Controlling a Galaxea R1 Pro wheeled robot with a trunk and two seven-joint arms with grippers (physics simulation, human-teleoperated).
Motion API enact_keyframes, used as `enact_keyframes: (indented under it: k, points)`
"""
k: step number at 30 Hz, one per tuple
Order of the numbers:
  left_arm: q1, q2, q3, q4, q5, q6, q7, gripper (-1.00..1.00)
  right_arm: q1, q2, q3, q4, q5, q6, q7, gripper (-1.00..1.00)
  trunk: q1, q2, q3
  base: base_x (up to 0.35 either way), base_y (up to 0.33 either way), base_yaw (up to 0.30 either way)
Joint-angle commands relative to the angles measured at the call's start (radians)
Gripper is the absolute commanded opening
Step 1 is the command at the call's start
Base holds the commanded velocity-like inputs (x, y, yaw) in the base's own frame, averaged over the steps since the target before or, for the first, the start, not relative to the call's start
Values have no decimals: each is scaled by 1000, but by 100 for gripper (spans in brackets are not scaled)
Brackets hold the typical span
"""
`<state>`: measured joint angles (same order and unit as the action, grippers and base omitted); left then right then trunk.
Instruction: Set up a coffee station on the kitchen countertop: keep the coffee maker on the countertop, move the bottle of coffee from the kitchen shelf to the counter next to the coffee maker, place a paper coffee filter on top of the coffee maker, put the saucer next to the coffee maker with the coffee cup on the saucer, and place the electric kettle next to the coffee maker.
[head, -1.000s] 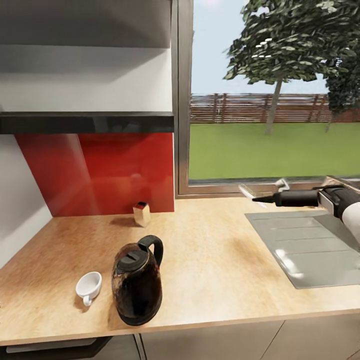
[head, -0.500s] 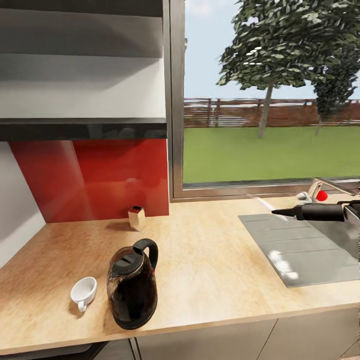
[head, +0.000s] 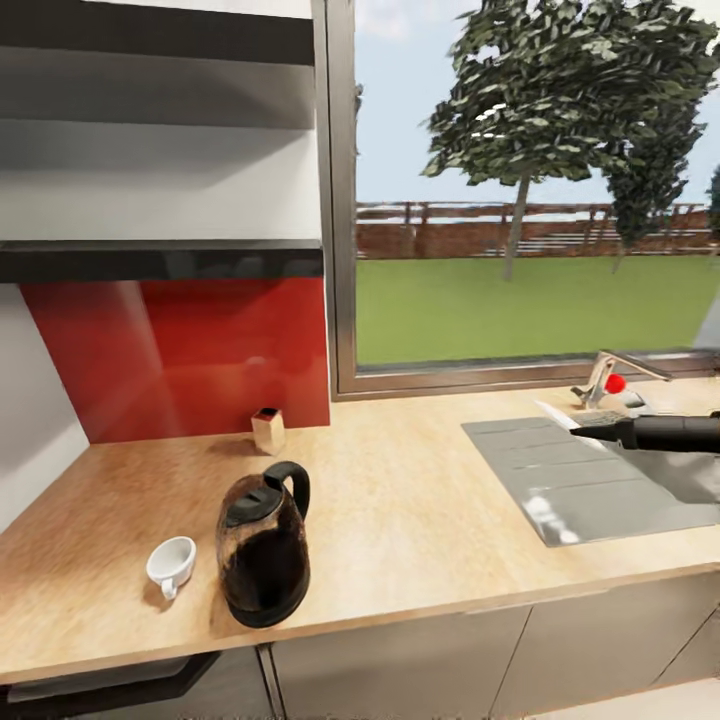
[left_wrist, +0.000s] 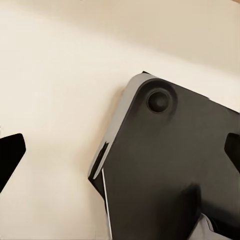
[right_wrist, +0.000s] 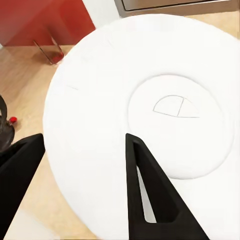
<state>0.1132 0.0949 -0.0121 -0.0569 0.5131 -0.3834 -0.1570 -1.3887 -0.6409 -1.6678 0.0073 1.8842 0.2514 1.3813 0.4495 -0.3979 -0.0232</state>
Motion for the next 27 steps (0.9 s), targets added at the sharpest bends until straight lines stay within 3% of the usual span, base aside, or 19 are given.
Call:
enact_keyframes:
  k: [1, 10, 27]
  points:
    - [0, 1, -2, -1, 10, -1, -7, 100, 0, -2, -12, 0, 8, 10, 3, -100, 0, -2, -2, -97, 0, -171]
    - [0, 20, 4, -1, 16, -5, -7, 100, 49, -7, -12, -50, 7, 13, -1, -100, 0, -2, 5, -17, 0, -257]
    - [0, 20, 5, -1, 17, -5, -7, 100, 58, -10, -26, -242, 6, -8, 1, -100, 0, -2, 22, 0, 0, -256]
